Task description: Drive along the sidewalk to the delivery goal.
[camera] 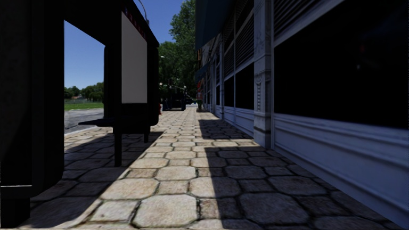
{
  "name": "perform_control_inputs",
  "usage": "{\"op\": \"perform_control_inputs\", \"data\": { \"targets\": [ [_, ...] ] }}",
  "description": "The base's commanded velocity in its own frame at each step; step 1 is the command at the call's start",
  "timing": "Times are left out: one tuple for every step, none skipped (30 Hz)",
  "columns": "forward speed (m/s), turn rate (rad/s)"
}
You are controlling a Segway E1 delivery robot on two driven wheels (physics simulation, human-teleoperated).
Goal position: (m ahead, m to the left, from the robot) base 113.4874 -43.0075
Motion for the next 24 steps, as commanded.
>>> {"op": "perform_control_inputs", "data": {
  "targets": [
    [1.96,0.00],
    [1.96,0.00],
    [1.96,0.00],
    [1.96,0.00],
    [1.96,0.00],
    [1.96,0.00],
    [1.96,0.00],
    [1.96,0.00],
    [1.96,0.00],
    [1.96,0.00],
    [1.96,0.00],
    [1.96,0.00],
    [2.00,0.00],
    [2.00,0.00],
    [2.00,0.00],
    [2.00,0.00],
    [2.00,0.00],
    [2.00,0.00],
    [2.00,0.00],
    [2.00,0.00],
    [2.00,0.00],
    [2.00,0.00],
    [2.00,0.00],
    [2.00,0.00]
  ]
}}
